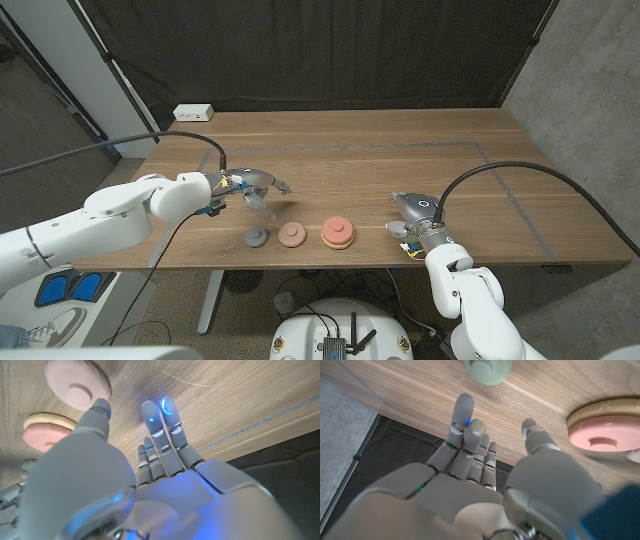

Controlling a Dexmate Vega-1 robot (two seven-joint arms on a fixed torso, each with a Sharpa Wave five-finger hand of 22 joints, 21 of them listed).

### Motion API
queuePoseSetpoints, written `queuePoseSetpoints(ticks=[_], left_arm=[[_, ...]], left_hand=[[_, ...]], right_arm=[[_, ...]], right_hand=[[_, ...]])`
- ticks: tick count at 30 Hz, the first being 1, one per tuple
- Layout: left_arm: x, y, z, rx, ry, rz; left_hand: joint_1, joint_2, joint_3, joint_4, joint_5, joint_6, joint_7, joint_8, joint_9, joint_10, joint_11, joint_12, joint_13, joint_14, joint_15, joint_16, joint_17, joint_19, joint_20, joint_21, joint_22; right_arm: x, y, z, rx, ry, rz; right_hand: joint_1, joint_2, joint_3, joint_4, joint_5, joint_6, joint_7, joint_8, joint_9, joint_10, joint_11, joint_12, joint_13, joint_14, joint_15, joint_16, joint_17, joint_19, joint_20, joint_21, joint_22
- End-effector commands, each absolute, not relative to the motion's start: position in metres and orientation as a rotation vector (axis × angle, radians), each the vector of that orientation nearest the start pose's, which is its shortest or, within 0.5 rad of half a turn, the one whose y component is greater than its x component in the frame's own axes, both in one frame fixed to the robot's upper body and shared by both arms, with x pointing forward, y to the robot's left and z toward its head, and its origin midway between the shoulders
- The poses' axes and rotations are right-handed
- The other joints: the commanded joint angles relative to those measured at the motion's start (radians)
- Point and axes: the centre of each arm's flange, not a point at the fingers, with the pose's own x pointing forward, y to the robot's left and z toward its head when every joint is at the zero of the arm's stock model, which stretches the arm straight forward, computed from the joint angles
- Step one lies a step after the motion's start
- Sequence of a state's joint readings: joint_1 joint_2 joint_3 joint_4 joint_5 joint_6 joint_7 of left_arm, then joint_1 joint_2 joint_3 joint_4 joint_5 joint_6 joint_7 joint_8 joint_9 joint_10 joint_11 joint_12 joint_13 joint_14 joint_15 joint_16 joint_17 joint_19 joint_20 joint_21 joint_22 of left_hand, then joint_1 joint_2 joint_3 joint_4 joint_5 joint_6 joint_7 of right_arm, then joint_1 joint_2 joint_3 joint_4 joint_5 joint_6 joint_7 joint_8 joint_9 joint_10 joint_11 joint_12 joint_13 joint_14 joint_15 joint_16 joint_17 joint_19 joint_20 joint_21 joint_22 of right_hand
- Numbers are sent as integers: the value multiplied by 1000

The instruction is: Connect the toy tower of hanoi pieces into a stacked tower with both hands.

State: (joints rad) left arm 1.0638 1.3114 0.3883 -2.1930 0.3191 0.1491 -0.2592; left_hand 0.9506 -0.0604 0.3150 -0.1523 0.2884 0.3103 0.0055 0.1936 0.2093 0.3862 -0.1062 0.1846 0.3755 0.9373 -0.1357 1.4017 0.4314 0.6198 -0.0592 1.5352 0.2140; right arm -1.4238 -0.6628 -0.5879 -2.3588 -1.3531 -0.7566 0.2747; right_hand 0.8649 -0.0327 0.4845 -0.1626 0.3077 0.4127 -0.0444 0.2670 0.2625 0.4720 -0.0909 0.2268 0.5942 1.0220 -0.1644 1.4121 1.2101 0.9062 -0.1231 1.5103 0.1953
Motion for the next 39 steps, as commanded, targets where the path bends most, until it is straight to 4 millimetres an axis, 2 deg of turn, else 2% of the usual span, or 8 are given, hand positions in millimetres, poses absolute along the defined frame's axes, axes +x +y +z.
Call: queuePoseSetpoints(ticks=[1, 14, 25, 39], left_arm=[[490, 247, -16, 1722, -455, -443], [488, 237, -23, 1771, -452, -499], [490, 237, -25, 1772, -443, -537], [482, 234, -34, 1812, -489, -530]], left_hand=[[-8, -6, -8, -1, -4, -15, 0, -2, 0, -15, 0, -1, 0, -6, -83, -2, 0, -8, -139, 1, 1], [-18, -4, -15, 1, -6, -12, 1, 6, -1, -8, -4, 9, -3, -4, -84, 5, 1, -3, -141, 2, -3], [-17, -2, -17, -1, -6, -17, 1, 7, -2, -14, -6, 11, -4, -8, -83, 7, -1, -5, -142, 2, -4], [-17, 1, -18, -2, -6, -15, 2, 10, -2, -10, -3, 14, -6, -10, -84, 7, -3, -4, -142, 3, -5]], right_arm=[[426, -163, -109, -1563, -339, -206], [427, -162, -108, -1564, -337, -209], [430, -160, -107, -1560, -331, -204], [428, -157, -105, -1561, -333, -217]], right_hand=[[-1, 7, 9, 2, 9, 12, -1, 5, 3, 10, -6, -2, 3, 7, -53, 1, 5, 2, -93, 1, 0], [0, 7, 11, 1, 11, 11, -1, 3, 3, 10, -6, -4, 7, 7, -54, 0, 6, 2, -93, 2, 0], [1, 7, 13, 0, 11, 13, 0, 3, 3, 11, -6, -5, 9, 7, -54, 0, 5, 2, -93, 2, 0], [3, 9, 16, 0, 13, 13, 1, 2, 4, 12, -7, -6, 12, 6, -54, -2, 4, 3, -93, 3, 0]])
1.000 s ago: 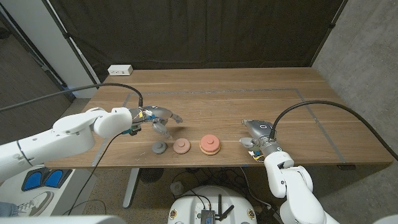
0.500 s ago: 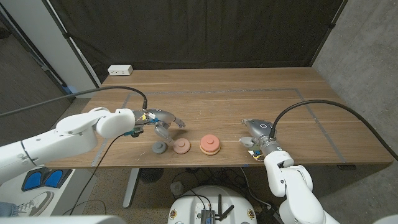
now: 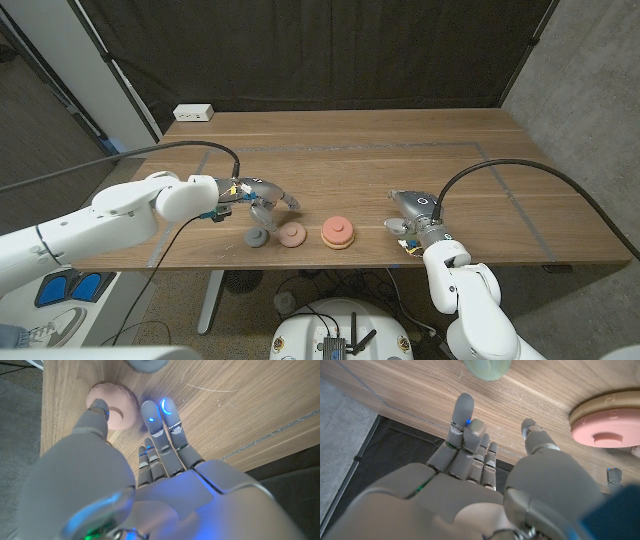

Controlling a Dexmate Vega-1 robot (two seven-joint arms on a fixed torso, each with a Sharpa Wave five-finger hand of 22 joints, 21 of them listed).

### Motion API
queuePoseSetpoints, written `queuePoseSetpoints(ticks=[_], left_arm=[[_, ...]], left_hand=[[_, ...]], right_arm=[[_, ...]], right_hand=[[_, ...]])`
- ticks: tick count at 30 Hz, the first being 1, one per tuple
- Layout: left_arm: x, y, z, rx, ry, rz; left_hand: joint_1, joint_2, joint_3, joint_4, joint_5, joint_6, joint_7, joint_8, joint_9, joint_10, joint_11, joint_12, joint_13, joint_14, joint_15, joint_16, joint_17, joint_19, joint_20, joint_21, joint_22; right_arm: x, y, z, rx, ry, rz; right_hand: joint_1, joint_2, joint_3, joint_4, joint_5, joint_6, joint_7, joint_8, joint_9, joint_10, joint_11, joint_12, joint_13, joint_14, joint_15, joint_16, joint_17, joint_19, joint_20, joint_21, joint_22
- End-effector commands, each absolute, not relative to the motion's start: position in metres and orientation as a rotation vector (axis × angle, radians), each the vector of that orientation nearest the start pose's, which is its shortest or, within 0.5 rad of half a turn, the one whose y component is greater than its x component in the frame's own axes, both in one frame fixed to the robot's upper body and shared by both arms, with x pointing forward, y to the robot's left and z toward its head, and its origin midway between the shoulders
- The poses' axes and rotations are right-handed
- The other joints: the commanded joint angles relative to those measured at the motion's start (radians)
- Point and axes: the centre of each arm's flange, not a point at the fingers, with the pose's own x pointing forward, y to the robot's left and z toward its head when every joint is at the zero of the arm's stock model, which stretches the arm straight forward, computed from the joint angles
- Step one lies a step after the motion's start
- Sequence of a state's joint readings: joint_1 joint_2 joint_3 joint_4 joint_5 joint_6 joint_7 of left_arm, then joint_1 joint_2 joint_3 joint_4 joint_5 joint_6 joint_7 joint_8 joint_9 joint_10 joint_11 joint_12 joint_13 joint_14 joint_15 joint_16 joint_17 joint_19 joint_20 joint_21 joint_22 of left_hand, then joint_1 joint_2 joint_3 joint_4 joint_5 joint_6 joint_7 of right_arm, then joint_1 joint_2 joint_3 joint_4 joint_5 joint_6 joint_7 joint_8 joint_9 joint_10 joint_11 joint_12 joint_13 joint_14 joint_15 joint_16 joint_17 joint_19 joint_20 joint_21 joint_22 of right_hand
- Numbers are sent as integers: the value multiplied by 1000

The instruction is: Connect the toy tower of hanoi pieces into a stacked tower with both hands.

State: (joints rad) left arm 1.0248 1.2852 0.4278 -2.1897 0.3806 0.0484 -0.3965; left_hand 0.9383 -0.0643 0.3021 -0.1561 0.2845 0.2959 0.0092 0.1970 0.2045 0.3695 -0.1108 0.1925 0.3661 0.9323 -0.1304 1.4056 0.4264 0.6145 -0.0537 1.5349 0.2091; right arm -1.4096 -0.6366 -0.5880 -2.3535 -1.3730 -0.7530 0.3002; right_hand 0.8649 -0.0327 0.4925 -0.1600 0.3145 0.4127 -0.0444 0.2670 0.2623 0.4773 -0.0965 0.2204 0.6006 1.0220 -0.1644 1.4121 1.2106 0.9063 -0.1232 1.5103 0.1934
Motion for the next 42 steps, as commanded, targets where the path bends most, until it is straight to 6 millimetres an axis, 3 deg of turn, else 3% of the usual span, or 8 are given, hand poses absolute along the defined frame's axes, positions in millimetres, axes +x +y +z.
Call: queuePoseSetpoints(ticks=[1, 42], left_arm=[[482, 234, -35, 1813, -489, -531], [482, 234, -63, 1828, -538, -483]], left_hand=[[-5, 5, -6, 2, -2, -1, -2, 7, 3, 7, 2, 6, 3, -5, -89, 3, 2, 0, -148, 3, 0], [-3, 8, -12, -1, -1, 3, -3, 13, 2, 14, -1, 12, -1, -2, -89, 14, -2, 6, -148, 4, -3]], right_arm=[[428, -157, -105, -1561, -331, -218], [427, -153, -110, -1557, -320, -205]], right_hand=[[3, 9, 8, -3, 6, 13, 0, 2, 4, 7, 0, 0, 5, 6, -54, -2, 4, 3, -93, 3, 2], [1, 13, 11, -1, 10, 18, 1, 2, 5, 9, -1, -5, 8, 9, -54, -5, 3, 2, -93, 2, 0]])
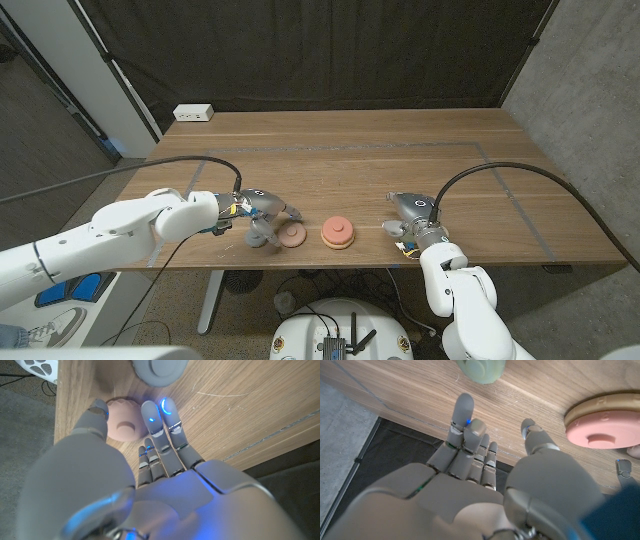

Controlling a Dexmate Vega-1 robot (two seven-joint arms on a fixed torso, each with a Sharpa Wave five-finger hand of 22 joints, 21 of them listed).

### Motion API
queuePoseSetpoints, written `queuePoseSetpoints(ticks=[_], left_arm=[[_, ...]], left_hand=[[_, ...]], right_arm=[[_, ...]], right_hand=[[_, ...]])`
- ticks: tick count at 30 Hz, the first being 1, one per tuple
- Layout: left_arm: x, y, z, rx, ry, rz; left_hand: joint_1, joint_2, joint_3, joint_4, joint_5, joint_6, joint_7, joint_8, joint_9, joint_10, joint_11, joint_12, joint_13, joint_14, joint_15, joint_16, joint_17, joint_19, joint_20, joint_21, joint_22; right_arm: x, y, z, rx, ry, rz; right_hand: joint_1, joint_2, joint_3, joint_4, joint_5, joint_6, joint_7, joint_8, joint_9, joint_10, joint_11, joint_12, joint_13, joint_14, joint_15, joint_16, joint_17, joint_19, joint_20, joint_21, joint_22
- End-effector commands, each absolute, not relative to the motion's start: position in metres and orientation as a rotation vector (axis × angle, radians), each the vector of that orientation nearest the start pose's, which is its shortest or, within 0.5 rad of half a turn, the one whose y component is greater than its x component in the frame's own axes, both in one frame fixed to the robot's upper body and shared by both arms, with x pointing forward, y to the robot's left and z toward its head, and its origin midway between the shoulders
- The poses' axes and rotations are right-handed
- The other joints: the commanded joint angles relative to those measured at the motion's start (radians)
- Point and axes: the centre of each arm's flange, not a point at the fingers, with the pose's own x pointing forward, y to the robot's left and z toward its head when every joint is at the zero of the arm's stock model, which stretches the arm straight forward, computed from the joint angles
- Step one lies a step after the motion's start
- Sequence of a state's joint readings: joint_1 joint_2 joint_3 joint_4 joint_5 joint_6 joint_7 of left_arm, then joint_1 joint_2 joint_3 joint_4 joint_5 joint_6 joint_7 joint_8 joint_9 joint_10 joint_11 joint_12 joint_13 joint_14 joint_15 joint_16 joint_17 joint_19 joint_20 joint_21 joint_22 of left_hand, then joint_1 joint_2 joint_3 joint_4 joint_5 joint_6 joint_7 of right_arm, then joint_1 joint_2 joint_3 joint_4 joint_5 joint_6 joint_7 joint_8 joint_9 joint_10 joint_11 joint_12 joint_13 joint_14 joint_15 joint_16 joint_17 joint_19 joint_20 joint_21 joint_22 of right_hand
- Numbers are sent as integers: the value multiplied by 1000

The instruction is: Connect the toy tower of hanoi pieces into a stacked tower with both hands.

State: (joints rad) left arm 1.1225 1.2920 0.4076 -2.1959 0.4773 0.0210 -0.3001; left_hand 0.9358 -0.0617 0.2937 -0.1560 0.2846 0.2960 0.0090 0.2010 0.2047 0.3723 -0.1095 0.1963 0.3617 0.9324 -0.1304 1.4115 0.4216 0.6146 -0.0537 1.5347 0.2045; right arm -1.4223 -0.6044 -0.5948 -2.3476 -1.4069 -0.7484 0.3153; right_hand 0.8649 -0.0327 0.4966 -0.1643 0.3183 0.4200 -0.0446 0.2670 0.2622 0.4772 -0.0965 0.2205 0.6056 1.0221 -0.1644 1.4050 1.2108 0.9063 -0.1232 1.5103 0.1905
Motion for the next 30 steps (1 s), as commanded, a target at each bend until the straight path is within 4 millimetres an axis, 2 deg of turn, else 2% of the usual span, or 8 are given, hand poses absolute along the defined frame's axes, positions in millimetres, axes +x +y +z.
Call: queuePoseSetpoints(ticks=[1, 30], left_arm=[[483, 234, -64, 1826, -543, -480], [487, 232, -78, 1829, -558, -453]], left_hand=[[0, 6, -4, -1, -1, 2, -3, 9, 1, 12, -3, 8, 3, -2, -89, 8, 3, 7, -148, 5, 1], [3, 11, -6, -2, -1, 24, -4, 17, 1, 32, -8, 15, 5, 8, -89, 16, 0, 13, -150, 8, 3]], right_arm=[[427, -153, -110, -1557, -321, -205], [426, -154, -109, -1562, -321, -206]], right_hand=[[1, 13, 7, 3, 7, 11, 2, 1, 5, 10, -1, -5, 3, 10, -54, 3, 4, 2, -93, 2, 2], [-1, 14, 9, 3, 9, 12, 1, 0, 6, 14, -1, -6, 6, 10, -54, -1, 3, 2, -93, 3, 2]])
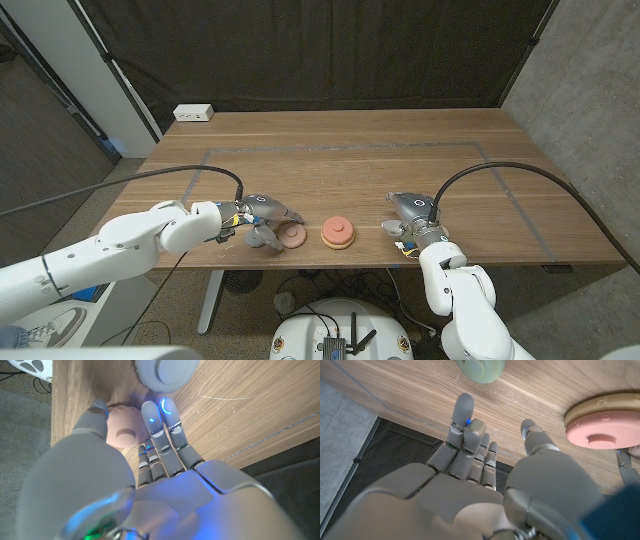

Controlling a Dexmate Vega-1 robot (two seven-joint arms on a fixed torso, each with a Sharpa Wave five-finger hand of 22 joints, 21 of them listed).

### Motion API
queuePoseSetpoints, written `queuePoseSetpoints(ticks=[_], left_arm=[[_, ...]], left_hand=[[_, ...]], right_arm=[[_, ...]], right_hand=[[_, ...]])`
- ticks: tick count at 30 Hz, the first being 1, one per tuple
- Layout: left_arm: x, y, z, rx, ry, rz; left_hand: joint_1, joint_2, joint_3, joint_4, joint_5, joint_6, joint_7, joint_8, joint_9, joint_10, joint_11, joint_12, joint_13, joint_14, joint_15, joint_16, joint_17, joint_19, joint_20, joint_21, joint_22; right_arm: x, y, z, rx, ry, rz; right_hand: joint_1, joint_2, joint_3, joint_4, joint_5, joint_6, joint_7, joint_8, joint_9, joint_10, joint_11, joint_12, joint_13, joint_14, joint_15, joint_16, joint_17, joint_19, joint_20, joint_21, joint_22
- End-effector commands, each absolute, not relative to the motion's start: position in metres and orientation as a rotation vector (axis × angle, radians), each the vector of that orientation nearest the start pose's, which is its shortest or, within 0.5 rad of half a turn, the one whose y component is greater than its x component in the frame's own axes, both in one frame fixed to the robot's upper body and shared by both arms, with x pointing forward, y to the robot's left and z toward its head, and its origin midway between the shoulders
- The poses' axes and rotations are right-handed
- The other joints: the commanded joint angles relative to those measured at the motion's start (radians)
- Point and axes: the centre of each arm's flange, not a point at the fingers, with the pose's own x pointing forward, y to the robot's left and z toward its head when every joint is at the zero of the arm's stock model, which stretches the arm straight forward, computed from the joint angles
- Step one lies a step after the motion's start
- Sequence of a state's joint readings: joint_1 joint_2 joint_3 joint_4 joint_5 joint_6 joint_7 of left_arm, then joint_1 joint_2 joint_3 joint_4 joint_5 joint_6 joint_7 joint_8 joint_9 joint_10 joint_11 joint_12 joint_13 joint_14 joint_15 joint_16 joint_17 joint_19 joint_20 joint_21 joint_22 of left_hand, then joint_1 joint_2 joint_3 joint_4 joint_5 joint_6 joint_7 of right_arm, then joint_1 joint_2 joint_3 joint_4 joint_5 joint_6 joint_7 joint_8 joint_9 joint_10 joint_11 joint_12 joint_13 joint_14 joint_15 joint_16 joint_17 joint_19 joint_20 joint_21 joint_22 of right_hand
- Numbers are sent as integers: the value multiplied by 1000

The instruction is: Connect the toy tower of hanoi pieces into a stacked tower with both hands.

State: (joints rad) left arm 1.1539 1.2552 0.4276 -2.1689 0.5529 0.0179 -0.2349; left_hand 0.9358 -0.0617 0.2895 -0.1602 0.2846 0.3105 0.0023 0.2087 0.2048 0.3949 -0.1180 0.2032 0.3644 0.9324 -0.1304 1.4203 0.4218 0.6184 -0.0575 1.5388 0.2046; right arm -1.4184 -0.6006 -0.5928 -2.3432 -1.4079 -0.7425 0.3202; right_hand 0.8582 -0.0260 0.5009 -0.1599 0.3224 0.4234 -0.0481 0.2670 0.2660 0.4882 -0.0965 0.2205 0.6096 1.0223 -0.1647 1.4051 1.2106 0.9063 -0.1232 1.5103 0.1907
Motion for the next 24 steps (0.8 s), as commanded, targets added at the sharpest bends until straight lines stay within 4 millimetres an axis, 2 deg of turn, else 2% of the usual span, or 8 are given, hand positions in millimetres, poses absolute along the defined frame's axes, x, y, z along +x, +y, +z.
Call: queuePoseSetpoints(ticks=[1, 24], left_arm=[[487, 232, -78, 1828, -561, -452], [491, 221, -85, 1853, -566, -462]], left_hand=[[4, 11, -2, 2, -1, 10, 2, 9, 1, 10, 0, 8, 3, 8, -89, 8, 0, 9, -144, 4, 3], [13, 15, -1, 0, 1, 26, 2, 14, 1, 25, -4, 12, 6, 11, -89, 12, -2, 10, -146, 4, 2]], right_arm=[[426, -154, -109, -1563, -323, -205], [424, -160, -113, -1548, -320, -213]], right_hand=[[6, 8, 4, -1, 5, 9, 5, 0, 2, 4, -1, -6, 2, 10, -53, -1, 3, 2, -93, 3, 2], [3, 9, 6, -1, 7, 12, 1, 0, 3, 12, -3, -5, 4, 12, -53, 0, 5, 2, -93, 3, 2]])
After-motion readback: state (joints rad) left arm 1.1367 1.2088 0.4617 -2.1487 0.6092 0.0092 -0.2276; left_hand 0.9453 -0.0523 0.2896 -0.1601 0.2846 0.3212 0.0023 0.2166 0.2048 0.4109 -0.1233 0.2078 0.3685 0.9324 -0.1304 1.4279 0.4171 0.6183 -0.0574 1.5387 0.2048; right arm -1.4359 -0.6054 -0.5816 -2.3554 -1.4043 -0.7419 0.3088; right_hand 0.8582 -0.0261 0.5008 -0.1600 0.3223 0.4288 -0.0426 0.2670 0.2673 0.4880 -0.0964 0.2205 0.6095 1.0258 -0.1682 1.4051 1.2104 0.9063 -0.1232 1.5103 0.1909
